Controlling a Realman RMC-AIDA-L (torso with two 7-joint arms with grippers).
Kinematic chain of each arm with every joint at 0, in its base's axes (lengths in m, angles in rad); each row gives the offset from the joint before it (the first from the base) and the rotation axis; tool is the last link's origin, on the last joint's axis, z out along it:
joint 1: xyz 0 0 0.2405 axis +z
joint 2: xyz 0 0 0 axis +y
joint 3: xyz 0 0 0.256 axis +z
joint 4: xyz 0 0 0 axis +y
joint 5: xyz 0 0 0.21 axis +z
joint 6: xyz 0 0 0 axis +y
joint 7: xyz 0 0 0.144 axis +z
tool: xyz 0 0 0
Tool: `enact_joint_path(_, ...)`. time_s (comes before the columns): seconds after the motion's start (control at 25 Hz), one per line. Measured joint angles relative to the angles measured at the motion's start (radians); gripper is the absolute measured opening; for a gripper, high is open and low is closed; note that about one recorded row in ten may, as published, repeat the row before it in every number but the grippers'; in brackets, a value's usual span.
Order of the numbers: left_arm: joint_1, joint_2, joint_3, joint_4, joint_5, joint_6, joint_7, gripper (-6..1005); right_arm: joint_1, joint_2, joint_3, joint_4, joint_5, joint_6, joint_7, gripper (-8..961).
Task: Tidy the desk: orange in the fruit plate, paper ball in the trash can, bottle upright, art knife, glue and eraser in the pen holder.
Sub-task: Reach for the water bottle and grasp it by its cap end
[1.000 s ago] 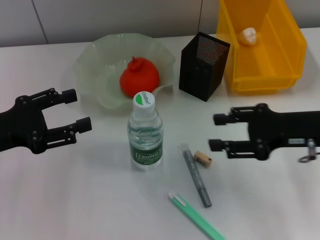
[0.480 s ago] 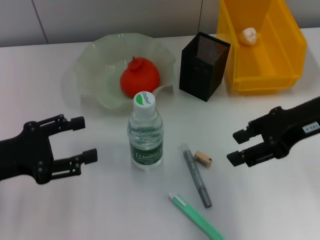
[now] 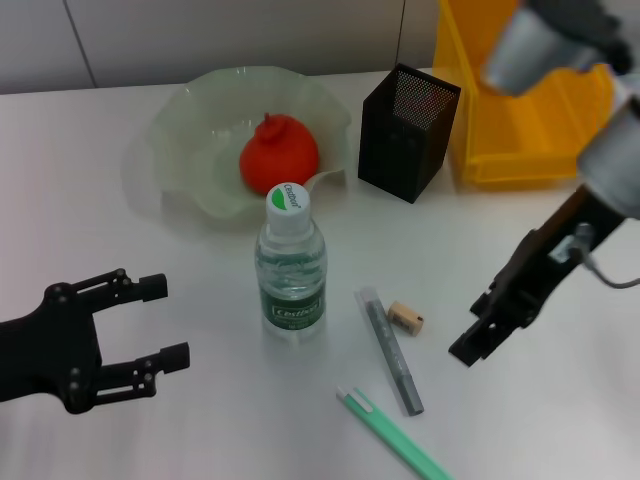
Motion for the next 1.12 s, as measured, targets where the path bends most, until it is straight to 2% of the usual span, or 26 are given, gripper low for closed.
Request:
enact_joint_path(0.08,0.005,0.004,0.001,0.000,0.003,0.002,0.002,761,0.065,0.006,-0.039,0.072,-0.023,0.004,0.057,640)
enact_joint_path(0.12,0.007,0.008,0.001,0.000,0.007,0.002,0.002,761,0.065,0.006,-0.039,0.072,-0.023,0.004,0.057,640)
enact_joint_path(0.28,0.014,0.014,0.002,0.001,0.015,0.002,0.017,760,0.144,0.008,-0.111,0.149,-0.026,0.053,0.148,640)
enact_joint_path(0.32,0.015,0.015,0.002,0.001,0.018,0.002,0.020,760,0.144,0.008,-0.111,0.149,-0.026,0.053,0.148,640)
enact_joint_path(0.44,0.017,0.017,0.000,0.001,0.026,0.001,0.026,759,0.172,0.011,-0.179,0.161,-0.026,0.083,0.195,640)
enact_joint_path(0.48,0.017,0.017,0.000,0.001,0.030,-0.002,0.026,759,0.189,0.013,-0.235,0.167,-0.027,0.103,0.230,640)
enact_joint_path(0.68,0.011,0.015,-0.002,0.001,0.052,-0.006,0.028,757,0.226,0.017,-0.327,0.192,-0.027,0.122,0.269,639)
enact_joint_path(0.84,0.006,0.006,-0.006,0.001,0.055,-0.014,0.035,756,0.214,0.015,-0.336,0.168,-0.028,0.124,0.267,639)
enact_joint_path(0.92,0.001,0.000,-0.010,0.001,0.053,-0.023,0.035,755,0.157,0.009,-0.314,0.094,-0.036,0.118,0.238,639)
enact_joint_path(1.0,-0.011,-0.011,-0.024,0.001,0.046,-0.035,0.035,755,0.132,0.008,-0.300,0.067,-0.047,0.114,0.223,639)
enact_joint_path(1.08,-0.028,-0.028,-0.045,0.001,0.045,-0.053,0.035,754,0.040,0.007,-0.242,-0.008,-0.082,0.107,0.150,639)
enact_joint_path(1.12,-0.028,-0.028,-0.045,0.001,0.045,-0.053,0.035,754,0.040,0.007,-0.242,-0.008,-0.082,0.107,0.150,639)
